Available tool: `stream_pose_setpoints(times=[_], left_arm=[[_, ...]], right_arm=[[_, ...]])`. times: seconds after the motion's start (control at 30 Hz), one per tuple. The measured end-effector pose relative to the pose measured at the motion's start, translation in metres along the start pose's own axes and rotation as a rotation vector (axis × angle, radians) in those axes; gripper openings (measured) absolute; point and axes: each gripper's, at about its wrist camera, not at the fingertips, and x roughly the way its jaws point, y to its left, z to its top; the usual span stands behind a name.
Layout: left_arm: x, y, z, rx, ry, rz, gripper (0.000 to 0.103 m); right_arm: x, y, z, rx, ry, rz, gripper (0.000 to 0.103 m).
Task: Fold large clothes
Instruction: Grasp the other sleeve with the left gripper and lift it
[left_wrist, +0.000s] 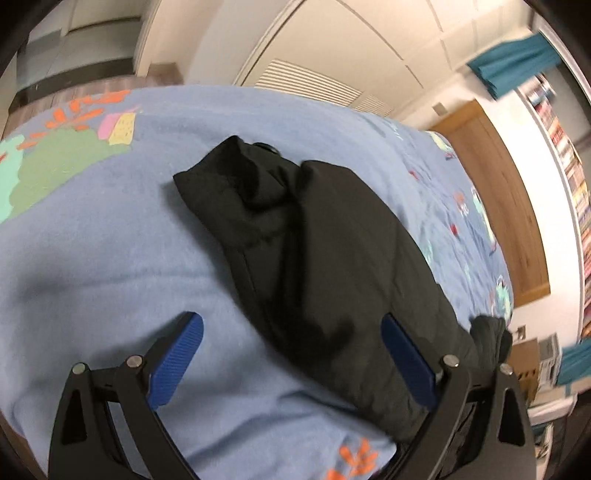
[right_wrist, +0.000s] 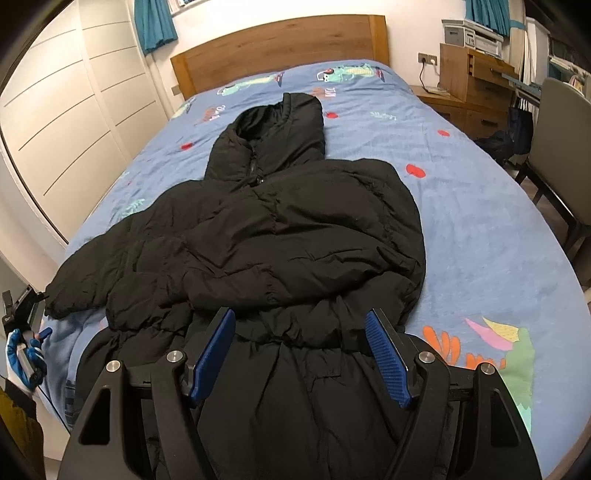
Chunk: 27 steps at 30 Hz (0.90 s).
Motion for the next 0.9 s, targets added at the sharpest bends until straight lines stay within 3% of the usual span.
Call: stream_pose_setpoints(times=[0.17, 0.3, 0.5, 0.6, 0.9], left_arm=[[0.022, 0.003, 0.009, -0.035, 0.015, -0.039, 0.091], [0.030, -0.008, 0.008, -0.025, 0.033, -0.056, 0.046], [0.020, -0.018, 0.007, -0.006, 0.033, -0.075, 0.015], [0.008, -0.032, 0.006, 0.050, 0.019, -0.086, 0.010], [-0.037, -0.090, -0.012, 0.205, -0.020, -0.138, 0.007]], right_arm=[[0.007, -0.003, 0.001, -0.001, 0.009, -0.019, 0.072], [0.007, -0.007, 0.002, 0.001, 0.006, -0.030, 0.072], [-0.001, -0.017, 0.000, 0.016, -0.004, -0.032, 0.072], [-0.008, -0.022, -0.002, 0.025, -0.017, -0.027, 0.072], [-0.041, -0.040, -0.008, 0.045, -0.073, -0.007, 0.072]])
